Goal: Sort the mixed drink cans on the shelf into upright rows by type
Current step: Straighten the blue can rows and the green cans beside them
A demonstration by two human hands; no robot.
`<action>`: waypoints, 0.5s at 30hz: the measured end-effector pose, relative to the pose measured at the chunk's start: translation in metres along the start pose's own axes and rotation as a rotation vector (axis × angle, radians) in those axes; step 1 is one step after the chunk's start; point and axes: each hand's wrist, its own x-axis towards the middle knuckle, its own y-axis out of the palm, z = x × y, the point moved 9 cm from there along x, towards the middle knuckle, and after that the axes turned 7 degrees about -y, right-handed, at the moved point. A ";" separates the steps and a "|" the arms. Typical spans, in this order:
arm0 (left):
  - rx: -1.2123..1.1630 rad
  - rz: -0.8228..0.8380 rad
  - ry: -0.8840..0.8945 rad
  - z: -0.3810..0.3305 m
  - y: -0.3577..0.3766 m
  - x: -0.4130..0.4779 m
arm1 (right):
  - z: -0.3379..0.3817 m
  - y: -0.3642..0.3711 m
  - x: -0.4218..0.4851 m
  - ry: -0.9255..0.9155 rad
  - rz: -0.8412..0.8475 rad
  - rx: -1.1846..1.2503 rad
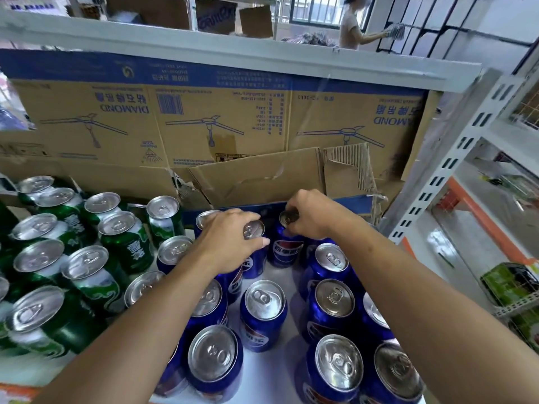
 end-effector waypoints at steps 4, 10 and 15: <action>0.012 0.003 0.004 -0.002 0.000 -0.001 | -0.003 0.002 -0.002 -0.013 0.011 0.015; 0.030 -0.002 0.009 -0.004 -0.002 -0.002 | -0.004 0.008 -0.004 -0.040 -0.034 0.051; 0.032 -0.001 0.007 -0.003 -0.001 -0.001 | -0.008 0.009 -0.008 -0.033 -0.050 0.046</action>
